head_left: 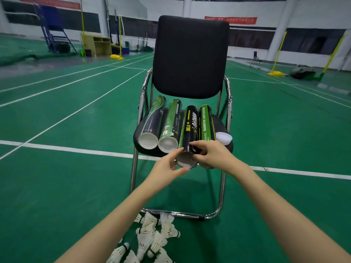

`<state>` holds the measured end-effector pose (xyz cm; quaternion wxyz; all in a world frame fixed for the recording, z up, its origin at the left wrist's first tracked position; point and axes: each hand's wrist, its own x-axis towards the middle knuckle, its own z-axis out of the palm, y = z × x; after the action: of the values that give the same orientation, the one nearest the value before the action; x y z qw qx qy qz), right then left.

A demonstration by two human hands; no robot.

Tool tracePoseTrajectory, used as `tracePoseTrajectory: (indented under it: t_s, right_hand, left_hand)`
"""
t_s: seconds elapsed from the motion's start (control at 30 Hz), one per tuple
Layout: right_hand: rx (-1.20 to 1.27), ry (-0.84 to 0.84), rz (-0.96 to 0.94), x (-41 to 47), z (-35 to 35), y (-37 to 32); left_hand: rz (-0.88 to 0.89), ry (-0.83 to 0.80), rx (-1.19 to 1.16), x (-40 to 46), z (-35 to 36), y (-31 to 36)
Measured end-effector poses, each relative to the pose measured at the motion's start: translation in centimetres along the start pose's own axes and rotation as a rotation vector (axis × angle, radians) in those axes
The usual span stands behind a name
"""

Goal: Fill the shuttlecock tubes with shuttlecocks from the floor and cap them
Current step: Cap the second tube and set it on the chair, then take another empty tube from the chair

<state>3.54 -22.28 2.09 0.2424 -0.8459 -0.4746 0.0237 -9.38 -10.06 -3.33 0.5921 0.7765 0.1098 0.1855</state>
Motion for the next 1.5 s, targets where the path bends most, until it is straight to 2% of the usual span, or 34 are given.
tracePoseTrajectory:
  t_s: [0.13, 0.27, 0.37, 0.5, 0.67, 0.8, 1.17, 1.37, 1.5]
  right_hand:
    - [0.086, 0.03, -0.006, -0.5, -1.1, -0.3]
    - [0.306, 0.088, 0.011, -1.5, -2.8, -1.1]
    - [0.387, 0.124, 0.01, -2.5, -3.4, -2.2]
    - [0.45, 0.191, -0.002, -4.2, -3.0, -3.2]
    - [0.652, 0.263, 0.055, -6.4, -3.4, -3.3]
    - [0.741, 0.335, 0.055, -8.2, -4.4, -4.1]
    - [0.844, 0.455, -0.044, -13.2, -8.9, -7.2]
    - [0.986, 0.472, -0.163, -14.7, -11.0, -8.7]
    - [1.086, 0.391, -0.165, -14.8, -10.2, -9.3]
  left_hand:
    - [0.026, 0.033, -0.066, -0.7, 0.1, 0.4]
    - [0.146, 0.114, -0.073, -1.4, 0.0, 1.9]
    - [0.259, 0.148, 0.016, -1.5, 0.1, 2.9]
    - [0.422, 0.113, 0.205, -1.7, 1.3, 3.7]
    - [0.542, 0.158, 0.262, -2.4, 2.4, 4.3]
    - [0.618, 0.261, 0.255, -2.9, 2.8, 5.9]
    - [0.798, 0.177, 0.22, -5.4, 2.8, 12.3]
    - [1.04, 0.178, 0.443, -7.2, 1.7, 16.7]
    - [1.033, 0.169, 0.508, -8.8, 0.2, 17.4]
